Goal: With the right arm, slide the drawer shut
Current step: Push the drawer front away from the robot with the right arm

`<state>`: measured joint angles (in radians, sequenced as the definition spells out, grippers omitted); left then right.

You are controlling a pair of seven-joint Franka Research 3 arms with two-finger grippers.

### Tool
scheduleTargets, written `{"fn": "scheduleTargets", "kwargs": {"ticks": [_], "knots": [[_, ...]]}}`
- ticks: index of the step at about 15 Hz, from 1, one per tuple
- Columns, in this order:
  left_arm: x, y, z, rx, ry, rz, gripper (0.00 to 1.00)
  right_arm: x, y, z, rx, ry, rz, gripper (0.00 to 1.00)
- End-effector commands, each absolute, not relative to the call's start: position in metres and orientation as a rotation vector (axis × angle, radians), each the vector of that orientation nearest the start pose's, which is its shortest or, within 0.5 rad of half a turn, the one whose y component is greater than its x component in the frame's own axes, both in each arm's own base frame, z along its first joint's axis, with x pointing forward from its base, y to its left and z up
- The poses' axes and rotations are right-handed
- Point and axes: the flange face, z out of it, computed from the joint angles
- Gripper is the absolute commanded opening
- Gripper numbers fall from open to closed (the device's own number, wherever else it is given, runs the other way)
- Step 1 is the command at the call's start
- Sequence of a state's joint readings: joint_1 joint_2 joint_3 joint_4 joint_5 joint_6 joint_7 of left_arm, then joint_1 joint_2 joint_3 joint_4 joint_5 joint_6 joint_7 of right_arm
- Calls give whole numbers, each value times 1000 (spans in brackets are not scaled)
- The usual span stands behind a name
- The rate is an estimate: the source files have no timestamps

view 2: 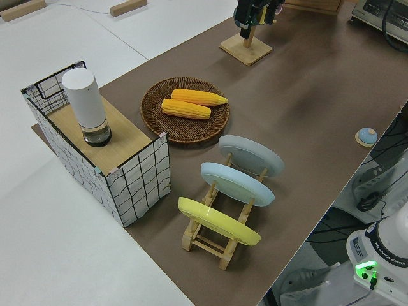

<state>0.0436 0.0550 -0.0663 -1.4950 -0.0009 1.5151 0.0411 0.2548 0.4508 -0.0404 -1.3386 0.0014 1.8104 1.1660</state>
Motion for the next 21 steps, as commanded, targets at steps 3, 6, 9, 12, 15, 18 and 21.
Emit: {"fn": "scheduleTargets", "kwargs": {"ticks": [3,6,9,12,15,18,21], "knots": [[563,-13,630,-3126,92,60,993,693,107,471,-2791,1398,-79,0],[563,-13,629,-3126,92,62,993,697,83,470,-2770,1436,-86,0],[563,-13,629,-3126,92,62,993,702,59,474,-2773,1440,-115,0],[563,-13,629,-3126,92,62,993,704,36,476,-2815,1412,-147,0],[563,-13,629,-3126,92,62,993,706,6,480,-2834,1387,-161,0],[563,-13,629,-3126,92,62,993,706,-16,481,-2845,1367,-161,0],[563,-13,630,-3126,92,60,993,706,-26,484,-2828,1362,-157,0]]}}
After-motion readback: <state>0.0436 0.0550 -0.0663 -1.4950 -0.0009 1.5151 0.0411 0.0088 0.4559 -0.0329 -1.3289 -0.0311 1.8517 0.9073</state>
